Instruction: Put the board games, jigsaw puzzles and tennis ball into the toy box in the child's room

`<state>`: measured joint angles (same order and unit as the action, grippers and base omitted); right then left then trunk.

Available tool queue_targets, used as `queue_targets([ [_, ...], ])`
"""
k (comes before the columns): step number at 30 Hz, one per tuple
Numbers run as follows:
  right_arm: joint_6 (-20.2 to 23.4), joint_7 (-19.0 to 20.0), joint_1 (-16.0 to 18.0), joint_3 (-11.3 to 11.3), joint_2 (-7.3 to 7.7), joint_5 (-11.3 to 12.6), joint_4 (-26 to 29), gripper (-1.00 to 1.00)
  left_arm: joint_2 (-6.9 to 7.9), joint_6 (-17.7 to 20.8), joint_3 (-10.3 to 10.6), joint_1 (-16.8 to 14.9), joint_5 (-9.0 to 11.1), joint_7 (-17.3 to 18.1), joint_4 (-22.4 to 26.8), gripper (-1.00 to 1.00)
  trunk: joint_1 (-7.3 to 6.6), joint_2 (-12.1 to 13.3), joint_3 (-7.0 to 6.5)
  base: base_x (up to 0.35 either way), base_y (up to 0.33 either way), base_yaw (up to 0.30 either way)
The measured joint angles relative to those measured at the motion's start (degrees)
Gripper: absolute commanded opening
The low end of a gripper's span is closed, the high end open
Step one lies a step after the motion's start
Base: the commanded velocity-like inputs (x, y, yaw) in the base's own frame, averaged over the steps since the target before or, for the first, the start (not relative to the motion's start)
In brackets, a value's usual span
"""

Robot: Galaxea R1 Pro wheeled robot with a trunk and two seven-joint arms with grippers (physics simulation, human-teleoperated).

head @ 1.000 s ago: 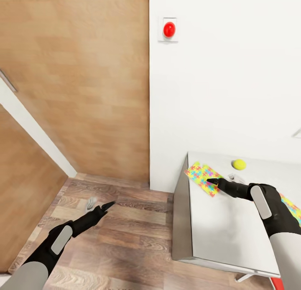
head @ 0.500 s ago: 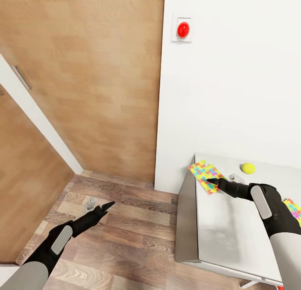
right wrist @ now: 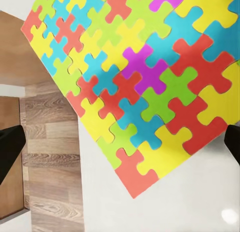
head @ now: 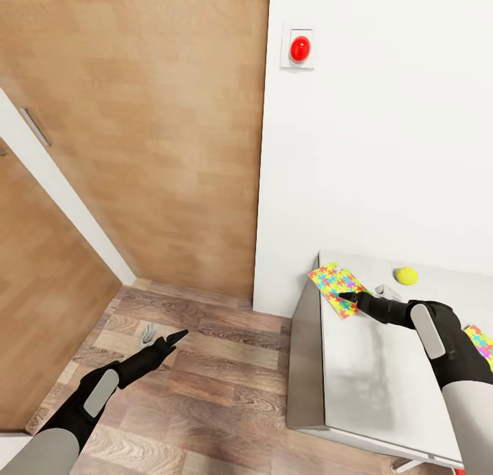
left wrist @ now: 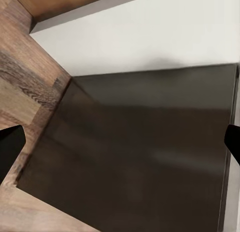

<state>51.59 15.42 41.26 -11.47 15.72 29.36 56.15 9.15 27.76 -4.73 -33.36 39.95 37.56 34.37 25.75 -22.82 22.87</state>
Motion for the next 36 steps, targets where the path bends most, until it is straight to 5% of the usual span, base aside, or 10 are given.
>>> queue_targets([
  [36, 0.0, 0.1, 0.0, 0.0, 0.03, 0.0, 0.0, 1.00, 0.00, 0.0, 0.0, 0.0, 0.0, 0.1, 0.0, 1.00, 0.00, 0.0, 0.00, 0.000, 0.000, 0.068],
])
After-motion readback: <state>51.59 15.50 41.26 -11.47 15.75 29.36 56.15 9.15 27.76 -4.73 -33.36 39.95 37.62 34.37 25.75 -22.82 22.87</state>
